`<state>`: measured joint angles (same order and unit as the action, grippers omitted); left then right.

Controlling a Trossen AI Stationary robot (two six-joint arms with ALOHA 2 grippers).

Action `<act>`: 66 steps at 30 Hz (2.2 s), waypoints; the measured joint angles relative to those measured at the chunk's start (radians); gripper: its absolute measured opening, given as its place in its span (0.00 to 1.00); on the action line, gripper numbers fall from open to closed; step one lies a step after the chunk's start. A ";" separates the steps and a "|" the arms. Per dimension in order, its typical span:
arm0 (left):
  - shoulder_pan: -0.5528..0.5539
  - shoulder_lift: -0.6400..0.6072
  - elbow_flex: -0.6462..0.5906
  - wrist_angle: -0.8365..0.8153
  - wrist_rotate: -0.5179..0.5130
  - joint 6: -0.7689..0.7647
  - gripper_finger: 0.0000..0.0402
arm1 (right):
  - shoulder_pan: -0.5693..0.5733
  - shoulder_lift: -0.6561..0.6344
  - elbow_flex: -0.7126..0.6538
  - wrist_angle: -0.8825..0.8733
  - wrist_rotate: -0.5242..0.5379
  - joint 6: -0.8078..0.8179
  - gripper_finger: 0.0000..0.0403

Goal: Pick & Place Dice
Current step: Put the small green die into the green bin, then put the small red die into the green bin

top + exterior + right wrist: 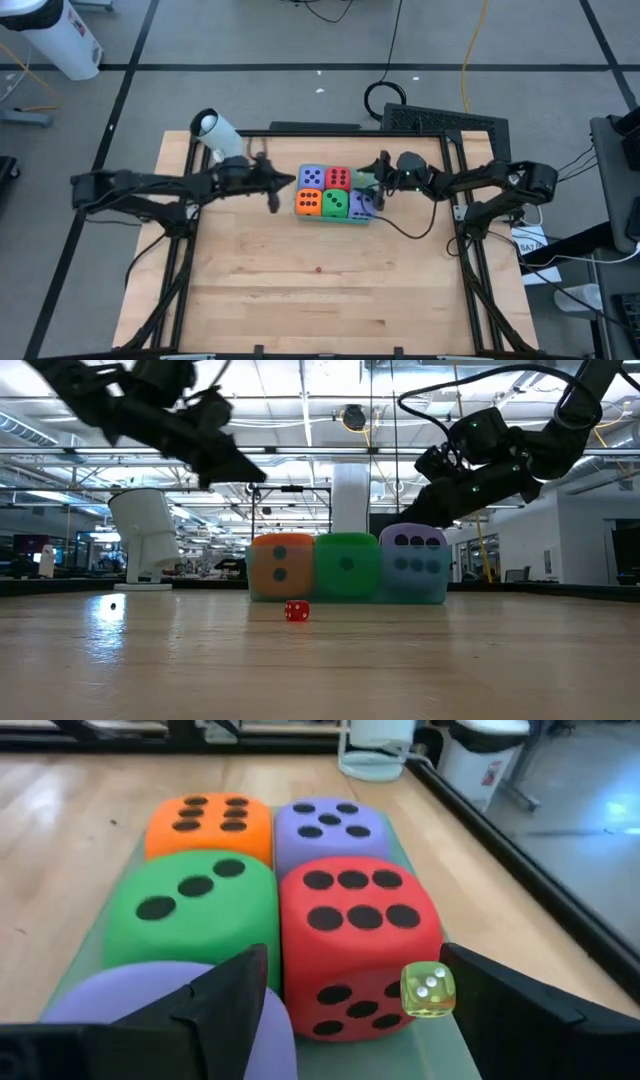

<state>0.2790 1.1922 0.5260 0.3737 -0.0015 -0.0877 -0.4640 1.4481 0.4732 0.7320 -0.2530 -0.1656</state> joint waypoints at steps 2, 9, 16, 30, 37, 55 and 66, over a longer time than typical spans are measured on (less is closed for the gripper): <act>-0.002 0.083 0.071 0.019 -0.001 0.000 0.01 | -0.001 -0.012 0.000 0.000 -0.018 -0.027 0.71; -0.003 0.323 0.359 -0.048 0.054 0.057 0.01 | 0.007 -0.067 0.001 -0.007 -0.039 -0.031 0.71; -0.002 0.529 0.566 -0.150 0.055 0.085 0.01 | 0.008 -0.070 -0.003 -0.008 -0.040 -0.037 0.72; 0.051 0.225 0.328 -0.128 0.208 0.129 0.01 | -0.034 -0.342 -0.131 -0.007 -0.012 0.171 0.62; 0.053 -0.029 0.030 0.015 0.272 0.083 0.01 | -0.007 -0.607 -0.146 -0.190 -0.009 0.285 0.42; 0.176 -0.303 -0.180 0.082 0.350 0.051 0.01 | 0.106 -0.650 -0.325 0.130 -0.006 0.243 0.13; 0.176 -0.331 -0.180 0.083 0.290 0.010 0.02 | 0.264 -0.545 -0.260 0.122 0.040 0.212 0.06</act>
<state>0.4553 0.8609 0.3458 0.4565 0.2882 -0.0782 -0.1997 0.9029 0.2128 0.8539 -0.2130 0.0461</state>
